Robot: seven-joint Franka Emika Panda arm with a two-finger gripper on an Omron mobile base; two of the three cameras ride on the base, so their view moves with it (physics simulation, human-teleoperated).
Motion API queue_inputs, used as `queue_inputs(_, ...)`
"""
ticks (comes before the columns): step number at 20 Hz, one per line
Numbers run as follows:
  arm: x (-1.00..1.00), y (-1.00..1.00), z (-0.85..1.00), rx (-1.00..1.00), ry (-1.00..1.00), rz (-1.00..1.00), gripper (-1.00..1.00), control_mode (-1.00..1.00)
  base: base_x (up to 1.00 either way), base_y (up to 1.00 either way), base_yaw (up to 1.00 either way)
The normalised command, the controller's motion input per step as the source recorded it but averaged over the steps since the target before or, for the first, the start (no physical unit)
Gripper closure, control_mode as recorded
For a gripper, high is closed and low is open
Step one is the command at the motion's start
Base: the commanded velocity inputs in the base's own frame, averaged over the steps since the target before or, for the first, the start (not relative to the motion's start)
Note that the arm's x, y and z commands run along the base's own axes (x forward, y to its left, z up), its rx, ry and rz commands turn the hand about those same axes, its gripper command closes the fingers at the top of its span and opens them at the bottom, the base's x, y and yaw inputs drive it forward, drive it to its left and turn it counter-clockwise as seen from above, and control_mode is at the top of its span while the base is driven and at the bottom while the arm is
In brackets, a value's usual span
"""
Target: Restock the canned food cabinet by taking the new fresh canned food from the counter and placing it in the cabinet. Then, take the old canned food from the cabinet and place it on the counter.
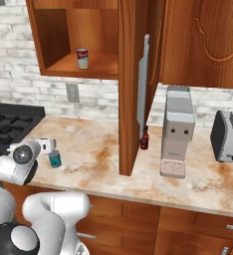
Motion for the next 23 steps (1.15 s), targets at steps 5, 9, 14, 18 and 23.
queue_inputs(5,-0.53,-0.04,1.00,0.01,0.03,-0.14,-1.00,-1.00,0.00,0.00,0.00)
queue_inputs(9,-0.99,-0.54,1.00,0.03,0.14,-0.14,-1.00,-1.00,0.00,0.00,0.00)
queue_inputs(14,-1.00,-0.98,1.00,0.08,0.23,-0.14,-1.00,-1.00,0.00,0.00,0.00)
queue_inputs(18,-1.00,-1.00,0.93,0.05,0.20,-0.07,-1.00,-1.00,0.00,0.00,0.00)
queue_inputs(23,-0.47,-0.38,0.29,0.14,-0.28,-0.03,-1.00,-1.00,0.00,0.00,0.00)
